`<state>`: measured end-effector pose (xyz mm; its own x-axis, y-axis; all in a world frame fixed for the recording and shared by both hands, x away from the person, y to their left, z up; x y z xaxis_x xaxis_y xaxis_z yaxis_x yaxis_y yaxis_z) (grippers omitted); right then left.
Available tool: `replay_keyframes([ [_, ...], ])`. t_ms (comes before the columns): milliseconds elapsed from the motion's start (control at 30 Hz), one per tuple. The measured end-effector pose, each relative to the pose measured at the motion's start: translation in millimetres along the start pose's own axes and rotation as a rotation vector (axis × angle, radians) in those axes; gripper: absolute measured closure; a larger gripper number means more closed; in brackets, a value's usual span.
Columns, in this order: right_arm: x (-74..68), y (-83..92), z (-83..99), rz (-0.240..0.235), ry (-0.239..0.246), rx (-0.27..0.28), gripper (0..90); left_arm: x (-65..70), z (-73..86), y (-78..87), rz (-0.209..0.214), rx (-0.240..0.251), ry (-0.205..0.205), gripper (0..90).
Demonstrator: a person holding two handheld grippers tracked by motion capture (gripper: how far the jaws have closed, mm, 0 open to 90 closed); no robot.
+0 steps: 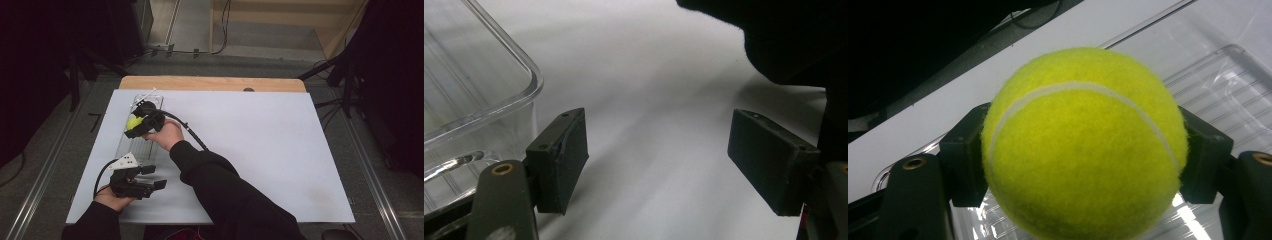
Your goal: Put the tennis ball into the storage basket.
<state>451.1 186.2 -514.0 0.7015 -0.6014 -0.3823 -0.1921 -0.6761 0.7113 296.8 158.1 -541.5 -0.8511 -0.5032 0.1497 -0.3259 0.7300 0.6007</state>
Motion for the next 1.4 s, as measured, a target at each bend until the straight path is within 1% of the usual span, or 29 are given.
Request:
replay_keyframes([
  [100,-0.9,-1.5,1.4,-0.013,-0.008,-0.005,20.9,-0.1,0.1,-0.3,0.000,0.000,0.000,24.4],
  [133,-1.2,-1.1,1.3,-0.019,-0.020,-0.004,17.9,-0.3,0.1,-0.4,0.000,0.001,0.000,24.4],
  [167,-1.6,-0.4,0.5,-0.026,-0.020,0.002,14.8,-0.3,0.1,-0.3,0.000,0.001,0.001,24.4],
  [200,-1.2,0.9,-0.5,-0.016,-0.016,0.007,14.2,-0.3,0.0,-0.3,0.001,0.003,0.001,24.4],
  [233,-0.3,2.4,-2.0,-0.001,-0.013,0.017,11.4,-0.3,-0.1,-0.1,0.001,0.003,0.001,24.4],
  [267,-0.7,4.7,-3.6,-0.008,-0.008,0.027,11.1,-0.4,0.0,-0.1,0.000,0.003,0.000,24.4],
  [300,-1.0,6.5,-3.9,-0.011,-0.010,0.028,11.0,-0.5,0.0,-0.2,0.000,0.002,0.000,24.4],
  [367,0.1,11.5,-4.1,0.003,0.002,0.029,11.1,-0.8,0.3,-0.4,-0.001,0.002,-0.002,24.4],
  [433,0.8,17.1,-2.7,0.007,0.012,0.028,11.1,-0.9,0.3,-0.4,0.000,0.000,-0.002,24.4],
  [533,3.0,26.5,-0.3,0.000,0.009,0.033,11.2,-1.3,1.2,-0.4,-0.004,-0.006,-0.002,24.5],
  [567,4.2,30.0,1.1,0.001,0.000,0.032,11.6,-1.2,1.0,-0.5,-0.002,-0.003,-0.001,24.4],
  [667,9.1,39.3,6.4,0.007,0.008,0.028,11.6,-1.1,0.3,-0.4,-0.006,-0.001,0.000,24.5],
  [833,17.2,54.5,16.7,0.014,0.004,0.017,12.1,-1.0,0.0,-1.2,-0.008,0.000,-0.003,24.5],
  [933,21.6,62.4,22.4,0.015,-0.004,0.014,12.3,-1.0,-0.2,-1.4,-0.003,-0.001,0.010,24.4],
  [1100,29.9,73.7,30.6,0.031,0.004,0.018,12.4,-1.0,0.0,-1.9,-0.004,-0.002,0.008,24.4],
  [1300,37.9,80.9,38.1,0.022,-0.021,0.021,12.6,-1.6,0.2,-3.8,-0.007,-0.005,0.006,24.4],
  [1400,41.8,85.9,43.2,0.022,-0.025,0.028,13.1,-1.5,0.3,-3.9,-0.007,-0.004,0.009,24.4],
])
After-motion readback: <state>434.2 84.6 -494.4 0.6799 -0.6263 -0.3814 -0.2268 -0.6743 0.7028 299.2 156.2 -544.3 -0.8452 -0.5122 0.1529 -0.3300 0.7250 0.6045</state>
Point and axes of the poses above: each handheld gripper's, and its own axes: y roughly backward along the jaws, z roughly out of its underside, x roughly to its right, the point moved 10 cm from there along -y, roughly forward along the jaws, and after that the axes turned 10 degrees about -y, right-handed, at the moved point
